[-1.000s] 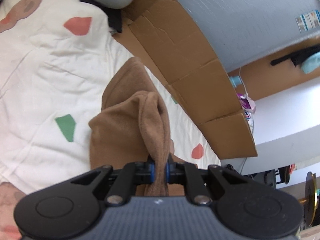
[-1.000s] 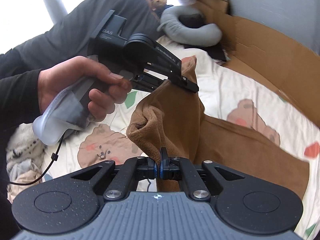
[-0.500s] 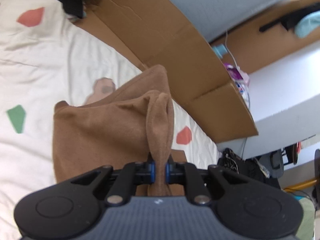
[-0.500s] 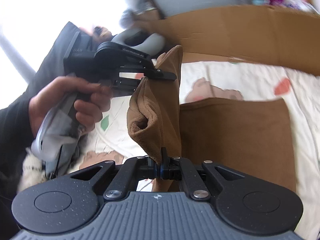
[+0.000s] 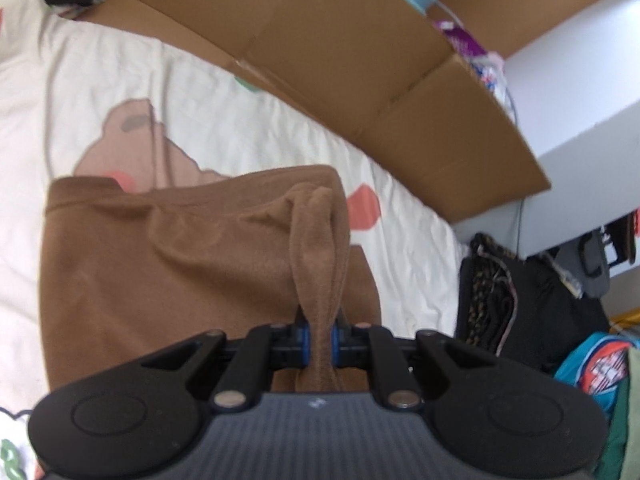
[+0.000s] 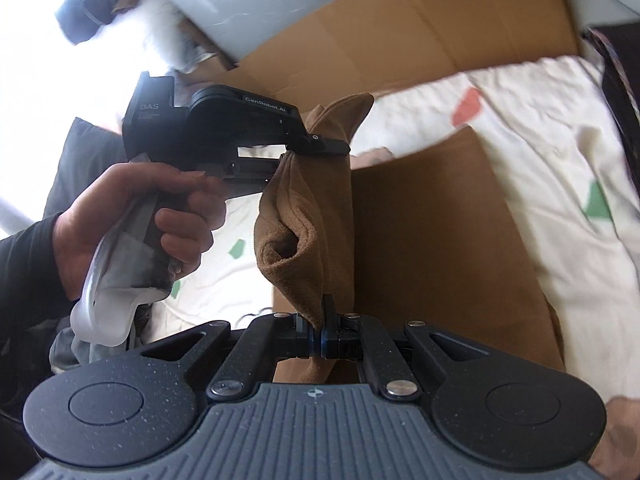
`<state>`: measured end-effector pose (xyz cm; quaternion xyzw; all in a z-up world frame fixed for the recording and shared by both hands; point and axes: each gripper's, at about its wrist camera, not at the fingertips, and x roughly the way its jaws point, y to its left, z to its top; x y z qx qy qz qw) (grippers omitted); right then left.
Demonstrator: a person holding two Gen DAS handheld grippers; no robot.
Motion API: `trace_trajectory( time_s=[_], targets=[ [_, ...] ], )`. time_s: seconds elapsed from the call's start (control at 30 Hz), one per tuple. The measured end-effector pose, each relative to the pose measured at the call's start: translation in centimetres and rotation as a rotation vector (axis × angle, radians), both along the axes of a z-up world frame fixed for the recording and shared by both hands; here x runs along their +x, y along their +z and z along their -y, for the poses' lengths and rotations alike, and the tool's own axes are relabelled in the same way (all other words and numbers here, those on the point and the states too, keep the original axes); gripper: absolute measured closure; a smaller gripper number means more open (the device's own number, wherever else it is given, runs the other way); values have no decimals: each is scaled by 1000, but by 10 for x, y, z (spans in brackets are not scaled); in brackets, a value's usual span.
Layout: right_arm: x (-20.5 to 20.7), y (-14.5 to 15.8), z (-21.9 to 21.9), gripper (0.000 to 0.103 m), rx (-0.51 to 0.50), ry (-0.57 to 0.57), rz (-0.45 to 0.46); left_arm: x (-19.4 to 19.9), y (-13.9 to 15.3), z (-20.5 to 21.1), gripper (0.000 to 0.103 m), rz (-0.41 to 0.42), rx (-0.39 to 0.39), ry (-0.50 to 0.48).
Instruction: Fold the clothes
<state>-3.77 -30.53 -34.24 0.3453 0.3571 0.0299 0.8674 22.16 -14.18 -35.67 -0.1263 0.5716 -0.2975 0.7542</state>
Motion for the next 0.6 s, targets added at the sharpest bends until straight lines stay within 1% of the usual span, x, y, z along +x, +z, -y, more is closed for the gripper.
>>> trace_trajectory(
  time_s=[0.23, 0.37, 0.5, 0.6],
  targets=[
    [-17, -32, 21, 102, 59, -51, -19, -9, -20, 35, 93, 1, 63, -87],
    [-26, -55, 31, 102, 98, -95, -36, -13, -37, 55, 93, 0, 137, -165],
    [-33, -76, 36, 102, 119, -124, -55, -13, -49, 66, 93, -17, 185, -214],
    [-33, -86, 36, 102, 121, -129, -67, -12, -54, 73, 92, -18, 212, -243]
  ],
)
